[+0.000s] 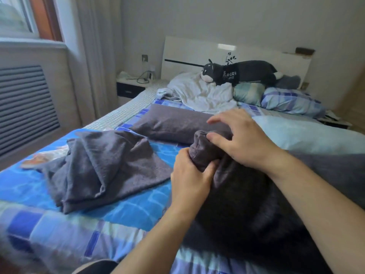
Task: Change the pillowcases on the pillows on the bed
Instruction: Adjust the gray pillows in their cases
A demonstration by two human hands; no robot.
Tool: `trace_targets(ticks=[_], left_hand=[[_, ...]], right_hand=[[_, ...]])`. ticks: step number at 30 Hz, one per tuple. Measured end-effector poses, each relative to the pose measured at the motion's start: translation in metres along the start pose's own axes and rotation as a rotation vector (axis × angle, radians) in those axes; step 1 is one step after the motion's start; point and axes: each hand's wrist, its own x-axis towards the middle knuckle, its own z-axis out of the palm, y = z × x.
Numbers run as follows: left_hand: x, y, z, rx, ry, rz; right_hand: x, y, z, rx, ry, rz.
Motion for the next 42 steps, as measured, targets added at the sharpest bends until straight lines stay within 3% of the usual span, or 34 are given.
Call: trace_targets(ticks=[2, 4, 7, 10, 13, 18, 23, 24, 26, 29, 31, 32, 34, 36, 39, 41, 42], left_hand=[[0.006, -0.003, -0.007, -0.035, -0.032, -0.014], [0.014, -0.004, -0.021, -0.066, -0.021, 0.028], [0.022, 0.007, -0.045, -0.18, 0.053, 0.203], [0.03, 0.023, -0.062, -0.303, 0.084, 0.192], [0.039, 0.024, -0.073, -0.205, 0.053, 0.188], [0.048, 0.034, -0.092, 0.077, -0.149, 0.262], [0.05, 0.044, -0.111, 0.391, -0.172, 0.499], [0.052, 0.043, -0.113, 0.365, -0.195, 0.531], [0.052, 0.035, -0.107, -0.019, -0.212, 0.4], [0.049, 0.023, -0.083, -0.777, -0.013, 0.029], [0.048, 0.013, -0.066, -1.007, 0.119, -0.159], [0.049, 0.006, -0.06, -0.909, 0.142, -0.185], [0.047, -0.017, -0.047, -0.263, 0.033, -0.091], [0.041, -0.044, -0.032, 0.284, -0.156, -0.09], [0.032, -0.066, -0.016, 0.416, -0.385, -0.231], [0.033, -0.075, -0.017, 0.564, -0.382, -0.224], [0.034, -0.079, -0.02, 0.59, -0.372, -0.237]], right_hand=[[0.005, 0.005, 0.002, 0.05, -0.284, 0.154], [0.0, 0.016, 0.01, 0.146, -0.356, 0.207], [-0.01, 0.024, 0.027, 0.111, -0.241, 0.136], [-0.017, 0.018, 0.043, 0.025, -0.145, 0.044], [-0.024, 0.015, 0.049, 0.019, -0.081, -0.02], [-0.03, 0.015, 0.047, -0.009, -0.059, -0.079], [-0.031, 0.01, 0.047, -0.018, -0.059, -0.103], [-0.031, 0.009, 0.046, -0.02, -0.043, -0.121], [-0.03, 0.007, 0.043, -0.037, -0.01, -0.145], [-0.031, 0.006, 0.048, -0.059, -0.02, -0.152], [-0.023, 0.023, 0.051, -0.154, 0.039, -0.095], [-0.016, 0.039, 0.049, -0.299, 0.096, -0.002], [-0.007, 0.066, 0.034, -0.598, 0.116, 0.365], [-0.016, 0.076, 0.022, -0.606, 0.153, 0.47], [-0.071, 0.076, 0.034, -0.458, 0.287, 0.212], [-0.126, 0.102, 0.052, -0.551, 0.153, 0.229], [-0.153, 0.122, 0.06, -0.619, 0.0, 0.297]])
